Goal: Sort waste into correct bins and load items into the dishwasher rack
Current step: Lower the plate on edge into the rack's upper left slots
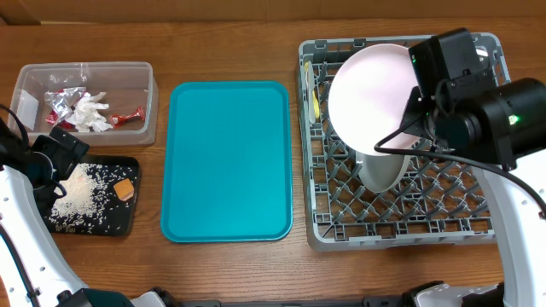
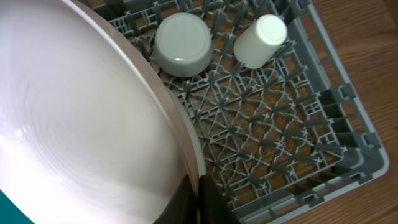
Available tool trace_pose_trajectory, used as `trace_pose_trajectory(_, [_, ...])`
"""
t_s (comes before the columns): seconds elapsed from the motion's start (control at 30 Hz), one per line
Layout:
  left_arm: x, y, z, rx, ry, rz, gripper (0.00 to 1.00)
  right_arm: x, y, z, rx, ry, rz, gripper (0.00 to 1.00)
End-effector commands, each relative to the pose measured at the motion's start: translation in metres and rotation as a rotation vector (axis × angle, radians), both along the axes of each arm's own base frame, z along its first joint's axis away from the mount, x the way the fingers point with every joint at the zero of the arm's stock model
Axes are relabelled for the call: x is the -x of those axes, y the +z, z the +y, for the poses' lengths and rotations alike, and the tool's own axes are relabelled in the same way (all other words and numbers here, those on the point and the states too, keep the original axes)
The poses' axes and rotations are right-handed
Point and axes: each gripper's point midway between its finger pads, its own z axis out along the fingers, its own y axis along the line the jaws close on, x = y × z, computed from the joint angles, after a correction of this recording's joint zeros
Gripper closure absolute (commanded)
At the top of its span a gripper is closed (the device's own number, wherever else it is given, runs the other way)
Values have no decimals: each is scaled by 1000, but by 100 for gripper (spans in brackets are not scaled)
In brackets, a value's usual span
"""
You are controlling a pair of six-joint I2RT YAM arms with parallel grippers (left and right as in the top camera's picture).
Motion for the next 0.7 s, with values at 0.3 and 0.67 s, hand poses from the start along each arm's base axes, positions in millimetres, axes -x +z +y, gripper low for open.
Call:
trace_pose_trajectory(0.3, [0, -2, 1, -3, -18, 2, 0, -91, 17, -9, 180, -78, -256, 96])
trace_pose_trajectory(0.67, [0, -2, 1, -3, -19, 2, 0, -161, -44, -19, 482, -134, -178, 96])
